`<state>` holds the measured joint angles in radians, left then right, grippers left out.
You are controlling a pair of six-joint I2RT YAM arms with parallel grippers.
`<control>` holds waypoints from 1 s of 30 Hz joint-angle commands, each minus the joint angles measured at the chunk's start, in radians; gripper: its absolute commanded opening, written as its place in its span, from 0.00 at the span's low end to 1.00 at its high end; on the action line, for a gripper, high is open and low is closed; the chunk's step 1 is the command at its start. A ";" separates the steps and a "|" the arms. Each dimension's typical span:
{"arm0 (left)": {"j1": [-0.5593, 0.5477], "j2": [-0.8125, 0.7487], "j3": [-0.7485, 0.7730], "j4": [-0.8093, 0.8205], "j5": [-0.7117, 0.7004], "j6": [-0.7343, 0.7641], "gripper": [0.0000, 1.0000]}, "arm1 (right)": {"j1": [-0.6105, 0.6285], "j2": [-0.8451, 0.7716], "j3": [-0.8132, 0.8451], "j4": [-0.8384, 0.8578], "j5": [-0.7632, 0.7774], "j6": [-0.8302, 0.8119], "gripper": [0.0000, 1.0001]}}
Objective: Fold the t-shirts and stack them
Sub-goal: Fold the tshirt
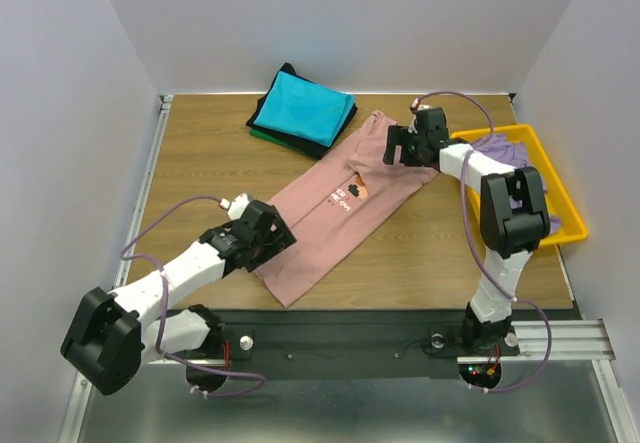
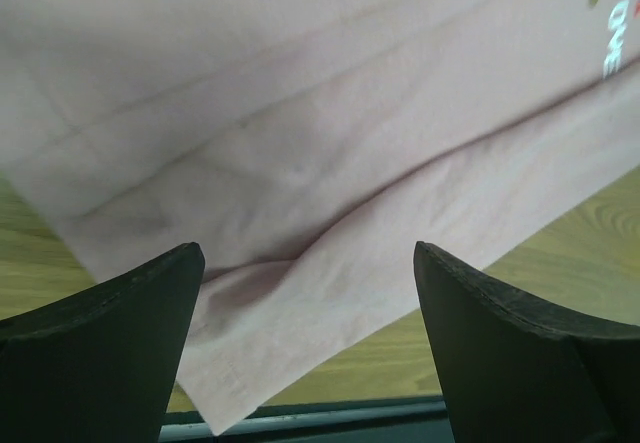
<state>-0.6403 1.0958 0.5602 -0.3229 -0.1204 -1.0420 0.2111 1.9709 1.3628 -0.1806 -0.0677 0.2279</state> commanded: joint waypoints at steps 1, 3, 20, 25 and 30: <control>0.040 -0.057 0.095 -0.178 -0.252 -0.045 0.98 | 0.058 -0.184 -0.046 0.004 -0.078 -0.015 1.00; 0.135 -0.056 0.098 -0.231 -0.297 -0.046 0.98 | 0.150 -0.265 -0.120 0.003 -0.054 -0.003 1.00; 0.482 0.088 -0.009 0.070 -0.147 0.168 0.93 | 1.062 -0.132 -0.077 -0.036 0.247 0.087 1.00; 0.484 0.148 -0.034 0.146 -0.098 0.194 0.83 | 1.091 -0.069 -0.047 -0.051 0.275 0.108 0.95; 0.484 0.203 -0.033 0.169 -0.093 0.209 0.64 | 1.114 0.002 -0.005 -0.077 0.287 0.116 0.84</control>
<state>-0.1612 1.2499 0.5495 -0.1860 -0.2512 -0.8589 1.3037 1.9404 1.3033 -0.2474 0.1738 0.3256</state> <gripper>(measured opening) 0.702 0.871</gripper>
